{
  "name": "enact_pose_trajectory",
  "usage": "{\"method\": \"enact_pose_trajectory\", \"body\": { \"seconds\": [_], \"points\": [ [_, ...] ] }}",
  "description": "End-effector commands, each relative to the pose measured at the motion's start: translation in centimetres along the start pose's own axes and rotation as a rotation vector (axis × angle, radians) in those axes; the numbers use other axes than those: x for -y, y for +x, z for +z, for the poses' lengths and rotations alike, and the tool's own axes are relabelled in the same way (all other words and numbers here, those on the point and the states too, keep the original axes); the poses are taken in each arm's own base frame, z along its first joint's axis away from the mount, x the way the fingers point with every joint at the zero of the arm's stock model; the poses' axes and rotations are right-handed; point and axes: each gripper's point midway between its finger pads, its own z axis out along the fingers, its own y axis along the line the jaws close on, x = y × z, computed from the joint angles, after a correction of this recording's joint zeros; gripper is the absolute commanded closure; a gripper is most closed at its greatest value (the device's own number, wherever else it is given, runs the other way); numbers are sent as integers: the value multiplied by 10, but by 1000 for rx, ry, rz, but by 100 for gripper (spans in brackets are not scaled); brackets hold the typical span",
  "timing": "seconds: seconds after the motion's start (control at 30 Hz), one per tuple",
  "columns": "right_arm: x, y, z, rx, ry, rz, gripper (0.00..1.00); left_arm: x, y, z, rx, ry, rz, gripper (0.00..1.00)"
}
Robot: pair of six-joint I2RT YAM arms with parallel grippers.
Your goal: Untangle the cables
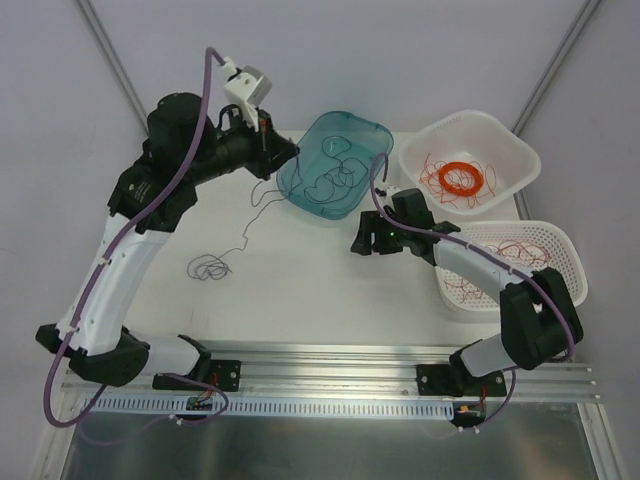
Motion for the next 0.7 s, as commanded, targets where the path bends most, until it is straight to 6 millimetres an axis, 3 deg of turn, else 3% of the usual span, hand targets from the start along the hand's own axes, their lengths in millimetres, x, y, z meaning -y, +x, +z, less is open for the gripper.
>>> {"method": "enact_pose_trajectory", "body": {
  "seconds": [0.0,0.07,0.1,0.27,0.47,0.5,0.57,0.6,0.67],
  "points": [
    [-12,-37,-25,169,-24,-12,30,60,-56,8,132,226,47,100],
    [-8,-39,-32,190,-15,-4,30,73,-64,17,138,279,57,100],
    [-10,-40,-38,201,-17,-6,30,82,-81,9,180,304,69,100],
    [-16,-39,-50,193,-23,-48,29,79,-102,0,244,261,78,100],
    [-24,-27,-45,147,-30,-87,29,56,-64,10,169,156,43,100],
    [-22,-24,-41,134,-25,-87,29,47,-45,20,125,124,19,100],
    [-21,-13,-31,91,-19,-89,29,40,-31,19,107,89,5,100],
    [-20,-8,-27,72,-15,-87,29,32,-8,27,61,63,-13,100],
    [-16,4,-18,36,4,-90,30,23,14,31,20,28,-33,100]
  ]
}}
